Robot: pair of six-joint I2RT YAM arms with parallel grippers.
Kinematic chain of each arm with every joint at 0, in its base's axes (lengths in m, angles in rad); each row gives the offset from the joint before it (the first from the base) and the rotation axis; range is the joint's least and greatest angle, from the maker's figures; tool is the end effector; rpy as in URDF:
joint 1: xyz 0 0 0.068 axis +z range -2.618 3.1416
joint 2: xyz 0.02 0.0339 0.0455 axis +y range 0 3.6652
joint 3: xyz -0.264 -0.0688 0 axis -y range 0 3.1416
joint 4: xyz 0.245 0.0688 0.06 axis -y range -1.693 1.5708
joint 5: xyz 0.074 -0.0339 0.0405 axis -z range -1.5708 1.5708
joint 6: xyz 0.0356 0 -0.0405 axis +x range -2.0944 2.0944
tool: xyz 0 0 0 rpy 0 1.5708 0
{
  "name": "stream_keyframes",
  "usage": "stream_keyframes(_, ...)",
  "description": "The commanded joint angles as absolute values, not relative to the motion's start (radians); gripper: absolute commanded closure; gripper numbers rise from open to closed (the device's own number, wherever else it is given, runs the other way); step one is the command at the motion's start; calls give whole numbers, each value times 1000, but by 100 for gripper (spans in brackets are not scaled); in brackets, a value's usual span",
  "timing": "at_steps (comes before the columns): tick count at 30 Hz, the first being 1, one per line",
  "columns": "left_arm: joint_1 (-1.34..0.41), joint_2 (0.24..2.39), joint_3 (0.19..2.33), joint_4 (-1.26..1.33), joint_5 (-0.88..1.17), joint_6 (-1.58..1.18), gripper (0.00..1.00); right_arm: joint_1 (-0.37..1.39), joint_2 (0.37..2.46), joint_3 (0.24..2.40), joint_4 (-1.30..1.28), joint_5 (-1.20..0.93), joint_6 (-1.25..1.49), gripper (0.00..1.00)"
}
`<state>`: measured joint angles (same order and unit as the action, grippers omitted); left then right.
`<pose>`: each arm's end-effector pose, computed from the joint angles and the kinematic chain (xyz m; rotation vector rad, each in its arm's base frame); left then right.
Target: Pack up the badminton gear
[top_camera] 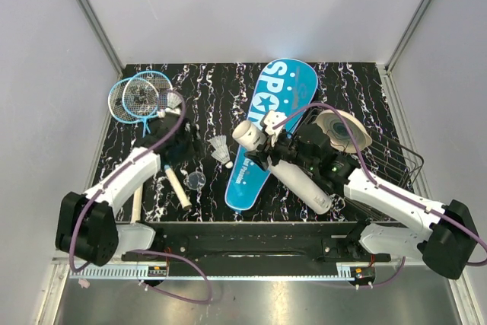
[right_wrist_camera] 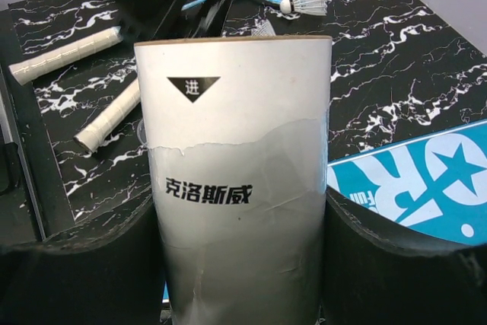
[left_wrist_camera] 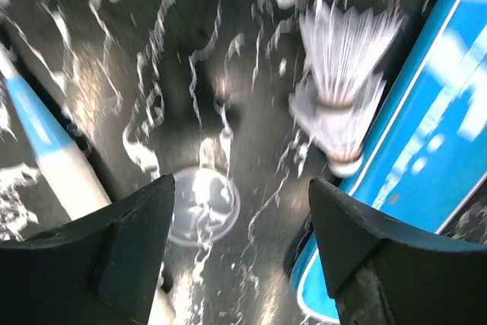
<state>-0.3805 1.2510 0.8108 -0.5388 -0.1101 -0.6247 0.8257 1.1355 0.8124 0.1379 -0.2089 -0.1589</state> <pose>0.2291 -0.0874 0.2232 -0.3545 2.5359 -0.2523 0.1756 0.2013 0.3119 -0.9851 1.5066 0.6648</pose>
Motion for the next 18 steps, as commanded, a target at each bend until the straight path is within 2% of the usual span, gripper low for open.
stream_keyframes(1, -185, 1317, 917, -421, 42, -623, 24, 821, 1109, 796, 192, -245, -130, 73)
stream_keyframes(3, -54, 1347, 911, -304, 218, -682, 22, 819, 1109, 792, 192, -250, -132, 73)
stream_keyframes(4, -25, 1373, 901, -251, 247, -699, 20, 821, 1109, 792, 190, -252, -130, 73)
stream_keyframes(5, 23, 1388, 888, -162, 259, -716, 15, 821, 1106, 787, 190, -252, -130, 73)
stream_keyframes(9, 92, 1521, 931, -74, 382, -789, 13, 821, 1091, 776, 192, -253, -130, 73)
stream_keyframes(11, 118, 1589, 940, -25, 402, -791, 18, 821, 1086, 766, 195, -249, -132, 73)
stream_keyframes(12, 126, 1604, 933, -5, 437, -814, 31, 819, 1088, 764, 199, -250, -132, 72)
stream_keyframes(13, 130, 1633, 927, 41, 443, -822, 36, 821, 1091, 761, 204, -249, -133, 72)
stream_keyframes(14, 132, 1650, 939, 55, 440, -824, 38, 821, 1092, 759, 206, -249, -133, 72)
stream_keyframes(18, 132, 1716, 951, 124, 465, -847, 34, 819, 1108, 764, 213, -259, -133, 72)
